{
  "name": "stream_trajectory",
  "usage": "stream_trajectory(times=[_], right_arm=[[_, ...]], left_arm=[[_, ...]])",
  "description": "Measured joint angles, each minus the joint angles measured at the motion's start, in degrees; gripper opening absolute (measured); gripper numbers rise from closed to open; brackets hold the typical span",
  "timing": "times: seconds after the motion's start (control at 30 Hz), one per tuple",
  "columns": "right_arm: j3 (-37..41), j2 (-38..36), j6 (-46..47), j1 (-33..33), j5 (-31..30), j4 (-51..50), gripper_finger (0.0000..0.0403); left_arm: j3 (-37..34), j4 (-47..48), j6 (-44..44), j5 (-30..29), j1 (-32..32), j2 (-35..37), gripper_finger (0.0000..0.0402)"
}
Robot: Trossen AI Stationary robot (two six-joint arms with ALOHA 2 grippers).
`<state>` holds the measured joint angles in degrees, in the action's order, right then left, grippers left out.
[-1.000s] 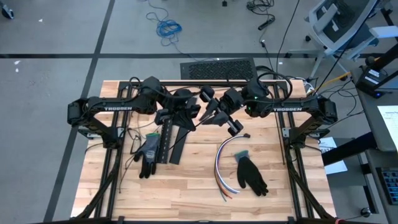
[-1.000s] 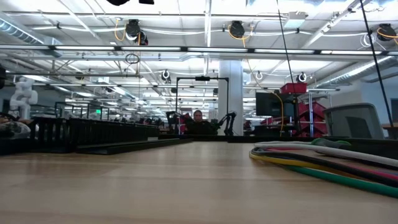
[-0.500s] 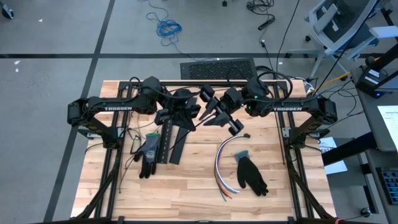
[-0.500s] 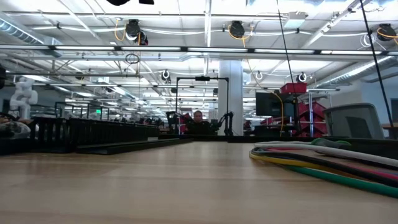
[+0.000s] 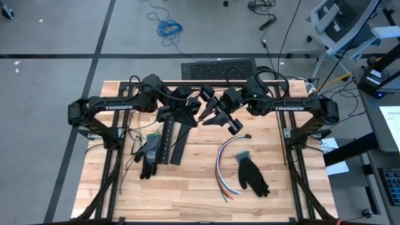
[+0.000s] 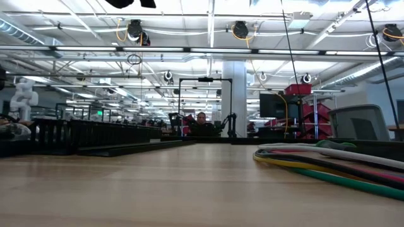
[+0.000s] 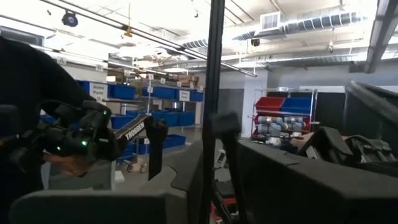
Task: Ziptie cables
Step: Wrap the cable wires with the black ziptie
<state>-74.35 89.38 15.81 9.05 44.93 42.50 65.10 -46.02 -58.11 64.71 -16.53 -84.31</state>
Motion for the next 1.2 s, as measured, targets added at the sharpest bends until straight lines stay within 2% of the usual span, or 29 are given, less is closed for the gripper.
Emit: stream_trajectory(times=[0.27,0.67,0.93,1.1,1.2], right_arm=[[0.0,0.2,-0.2,4.1,0.7,-2.1,0.0089],[0.0,0.2,3.6,5.8,11.0,-3.3,0.0089],[0.0,0.2,5.9,6.9,14.2,-5.6,0.0089],[0.0,-0.1,6.0,8.8,18.5,-13.6,0.0089],[0.0,-1.2,3.6,10.8,19.2,-22.8,0.0089]], left_arm=[[0.0,-0.1,-0.1,0.3,0.1,1.7,0.0],[0.0,0.2,0.0,1.2,-2.0,1.9,0.0],[0.0,0.2,0.3,2.2,-4.4,2.6,0.0],[0.0,0.6,3.1,2.9,-7.0,2.6,0.0],[0.0,2.9,7.2,3.0,-8.4,2.6,0.0]])
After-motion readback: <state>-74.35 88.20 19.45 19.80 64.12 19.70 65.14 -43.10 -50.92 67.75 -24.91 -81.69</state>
